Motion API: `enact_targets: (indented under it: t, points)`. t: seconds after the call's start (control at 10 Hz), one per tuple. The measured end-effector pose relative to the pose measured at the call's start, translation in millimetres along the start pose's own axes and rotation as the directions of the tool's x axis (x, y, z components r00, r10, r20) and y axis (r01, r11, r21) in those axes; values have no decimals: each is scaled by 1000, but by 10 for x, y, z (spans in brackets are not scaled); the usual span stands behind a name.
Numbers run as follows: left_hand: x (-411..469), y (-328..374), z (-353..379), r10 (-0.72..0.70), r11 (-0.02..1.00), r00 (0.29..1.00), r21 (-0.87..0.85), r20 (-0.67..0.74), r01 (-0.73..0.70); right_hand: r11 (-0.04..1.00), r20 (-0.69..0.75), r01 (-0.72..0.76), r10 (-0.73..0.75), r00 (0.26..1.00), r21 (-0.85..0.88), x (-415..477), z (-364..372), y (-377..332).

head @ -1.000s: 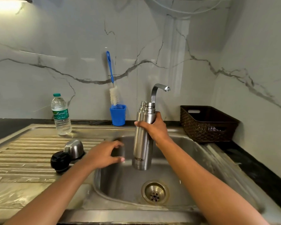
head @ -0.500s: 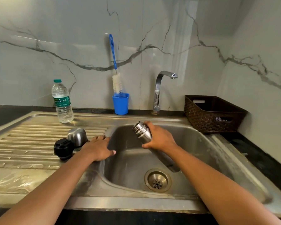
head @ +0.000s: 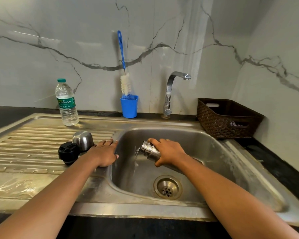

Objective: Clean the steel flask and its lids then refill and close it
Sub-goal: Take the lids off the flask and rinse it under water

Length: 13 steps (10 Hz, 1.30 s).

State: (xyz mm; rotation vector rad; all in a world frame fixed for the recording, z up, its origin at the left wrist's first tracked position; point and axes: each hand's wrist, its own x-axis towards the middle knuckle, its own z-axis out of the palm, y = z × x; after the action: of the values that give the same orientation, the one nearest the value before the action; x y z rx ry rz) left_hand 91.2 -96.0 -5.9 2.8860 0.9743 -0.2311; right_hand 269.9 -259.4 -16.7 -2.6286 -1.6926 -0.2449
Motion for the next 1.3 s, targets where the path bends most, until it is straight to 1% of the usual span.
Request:
enact_targets:
  t: [0.2,0.8,1.0,1.3]
  points:
    - [-11,15,-3,-2,1000,1000,-12,-8,2,993,43,57,-53,998,-107,-14,37,-43]
    - [-25,33,-23,-5,1000,1000,-16,-11,5,964,106,85,-60,993,-253,-35,74,-56]
    - [-17,27,-16,-5,1000,1000,-11,-12,5,952,98,89,-63,993,-292,-22,72,-69]
    - [-31,35,-20,-3,1000,1000,-18,-22,2,934,43,98,-89,995,-344,-34,46,-82]
